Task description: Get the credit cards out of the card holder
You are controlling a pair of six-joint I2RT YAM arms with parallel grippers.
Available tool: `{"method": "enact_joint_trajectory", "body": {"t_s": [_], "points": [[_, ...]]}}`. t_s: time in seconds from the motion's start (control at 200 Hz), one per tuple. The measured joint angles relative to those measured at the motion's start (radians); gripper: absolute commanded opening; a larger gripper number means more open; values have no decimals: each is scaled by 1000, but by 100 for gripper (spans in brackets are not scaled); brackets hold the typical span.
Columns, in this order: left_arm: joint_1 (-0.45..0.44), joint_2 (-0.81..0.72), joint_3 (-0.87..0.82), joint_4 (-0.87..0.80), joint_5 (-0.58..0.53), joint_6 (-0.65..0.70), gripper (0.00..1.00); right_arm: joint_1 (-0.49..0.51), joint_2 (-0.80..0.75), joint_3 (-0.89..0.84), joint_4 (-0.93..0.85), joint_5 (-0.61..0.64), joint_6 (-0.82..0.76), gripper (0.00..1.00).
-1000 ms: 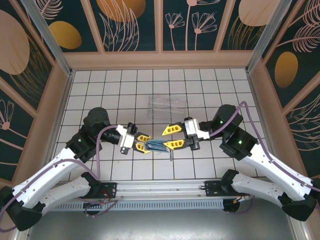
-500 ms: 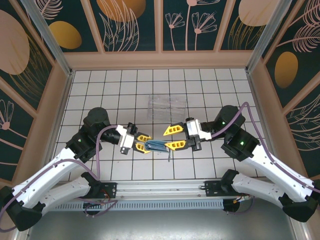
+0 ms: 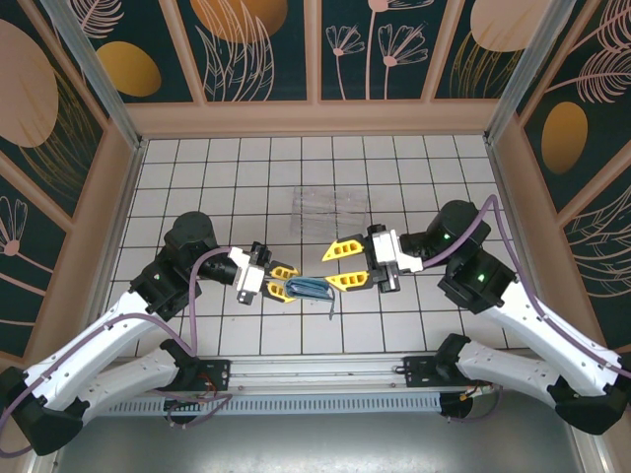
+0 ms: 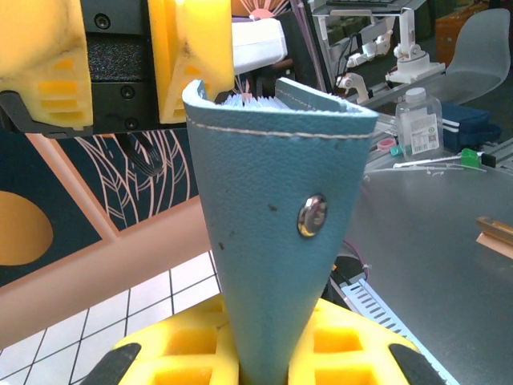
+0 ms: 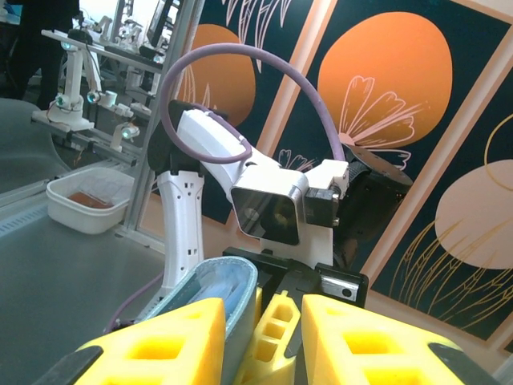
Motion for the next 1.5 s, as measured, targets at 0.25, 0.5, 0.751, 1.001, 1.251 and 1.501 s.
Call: {"method": "enact_joint_trajectory", "body": {"t_s": [0.25, 0.5, 0.751, 1.001, 1.251, 1.501], "points": [[0, 0, 0, -5, -1, 2, 0, 0, 7, 0, -17, -3, -10, 32], [0, 0, 0, -5, 0, 5, 0, 0, 7, 2, -15, -23, -3, 32], [0, 2, 0, -4, 0, 5, 0, 0, 7, 5, -21, -30, -3, 32], [0, 4, 0, -7, 0, 6, 0, 0, 7, 5, -51, -22, -14, 31], [0, 5, 0, -26, -1, 7, 0, 0, 7, 6, -78, -22, -33, 28], [0, 5, 0, -27, -5, 10, 0, 1, -4, 6, -104, -19, -77, 28]]}}
